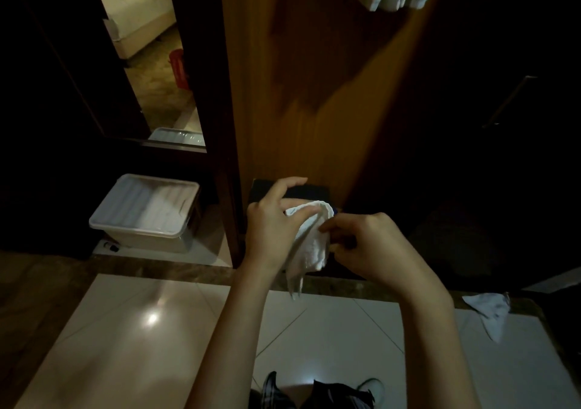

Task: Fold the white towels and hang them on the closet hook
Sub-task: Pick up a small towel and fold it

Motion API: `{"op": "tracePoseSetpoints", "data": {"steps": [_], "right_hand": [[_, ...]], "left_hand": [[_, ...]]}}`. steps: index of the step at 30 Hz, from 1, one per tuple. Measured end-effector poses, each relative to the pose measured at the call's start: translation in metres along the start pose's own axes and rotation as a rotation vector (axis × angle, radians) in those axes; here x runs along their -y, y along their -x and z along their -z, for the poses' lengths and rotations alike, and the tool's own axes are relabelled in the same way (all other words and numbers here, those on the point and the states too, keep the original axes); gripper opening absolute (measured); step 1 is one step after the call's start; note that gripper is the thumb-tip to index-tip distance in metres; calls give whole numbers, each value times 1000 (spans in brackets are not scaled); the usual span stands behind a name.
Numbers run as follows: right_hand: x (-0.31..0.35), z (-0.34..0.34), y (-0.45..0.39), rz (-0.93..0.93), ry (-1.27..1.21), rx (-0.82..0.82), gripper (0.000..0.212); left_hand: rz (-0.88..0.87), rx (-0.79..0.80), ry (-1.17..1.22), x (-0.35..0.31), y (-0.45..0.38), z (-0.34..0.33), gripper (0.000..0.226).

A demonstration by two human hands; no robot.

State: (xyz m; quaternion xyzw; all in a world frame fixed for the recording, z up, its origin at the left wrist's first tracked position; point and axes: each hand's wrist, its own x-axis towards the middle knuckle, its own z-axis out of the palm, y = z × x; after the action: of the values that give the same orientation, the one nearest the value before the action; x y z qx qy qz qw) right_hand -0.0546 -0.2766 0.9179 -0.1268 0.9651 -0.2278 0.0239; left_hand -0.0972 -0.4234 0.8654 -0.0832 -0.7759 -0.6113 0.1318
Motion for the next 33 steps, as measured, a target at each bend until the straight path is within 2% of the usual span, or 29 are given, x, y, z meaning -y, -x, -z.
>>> {"op": "tracePoseSetpoints", "data": {"steps": [4,8,12,17,23,30,33], "right_hand": [[4,-1,0,104,193,-177,13],[5,-1,-2,156,248,-325,13],[0,-1,-1,119,313,-269,15],[-7,4,4,38,341,-221,14],[-8,6,6,55,286,-207,15],[-14,-2,3,28,96,-354,13],[-17,-3,2,-6,-52,-410,14]], "left_hand": [[11,119,69,-7,-1,3,50],[76,237,251,-9,0,3,49],[158,333,366,-7,0,4,46],[150,379,365,-7,-1,8,48],[136,432,354,-10,-1,9,41],[72,398,339,-16,0,6,27],[62,462,317,-17,3,7,35]]}}
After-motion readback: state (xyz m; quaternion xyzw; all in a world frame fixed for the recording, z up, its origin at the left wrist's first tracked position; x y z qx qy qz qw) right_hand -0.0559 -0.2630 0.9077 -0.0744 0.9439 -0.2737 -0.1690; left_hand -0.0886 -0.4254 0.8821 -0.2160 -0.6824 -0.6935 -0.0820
